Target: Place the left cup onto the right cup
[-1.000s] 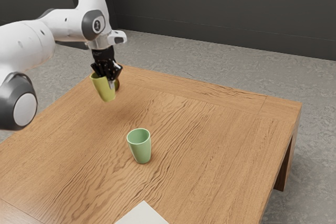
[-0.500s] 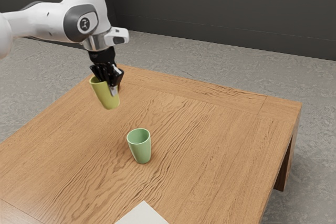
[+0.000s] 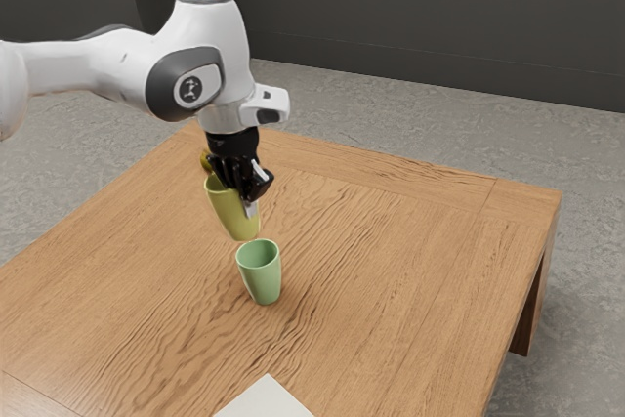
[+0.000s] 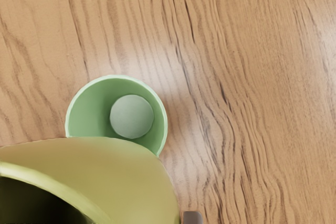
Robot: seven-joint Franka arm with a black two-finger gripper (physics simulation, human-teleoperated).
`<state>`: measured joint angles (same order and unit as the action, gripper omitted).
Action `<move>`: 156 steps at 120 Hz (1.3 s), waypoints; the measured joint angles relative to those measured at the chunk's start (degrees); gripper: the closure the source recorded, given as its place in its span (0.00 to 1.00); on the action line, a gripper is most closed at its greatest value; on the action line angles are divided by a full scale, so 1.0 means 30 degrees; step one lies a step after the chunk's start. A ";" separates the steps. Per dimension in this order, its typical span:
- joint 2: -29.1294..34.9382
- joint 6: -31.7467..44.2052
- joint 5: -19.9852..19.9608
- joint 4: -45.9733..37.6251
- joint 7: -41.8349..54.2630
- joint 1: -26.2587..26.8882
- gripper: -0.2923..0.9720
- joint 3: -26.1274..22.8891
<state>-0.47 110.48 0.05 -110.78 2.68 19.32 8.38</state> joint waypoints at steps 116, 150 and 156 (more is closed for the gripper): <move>-0.3033 0.1979 0.0042 0.0596 -0.2424 -0.1134 0.85 -0.0637; -0.4034 0.2530 0.0015 0.0620 -0.2688 -0.1162 0.85 -0.0645; -0.4224 0.2577 0.0014 0.0620 -0.2725 -0.1161 0.85 -0.0647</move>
<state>-13.15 118.21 0.09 -108.92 -5.49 15.83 6.44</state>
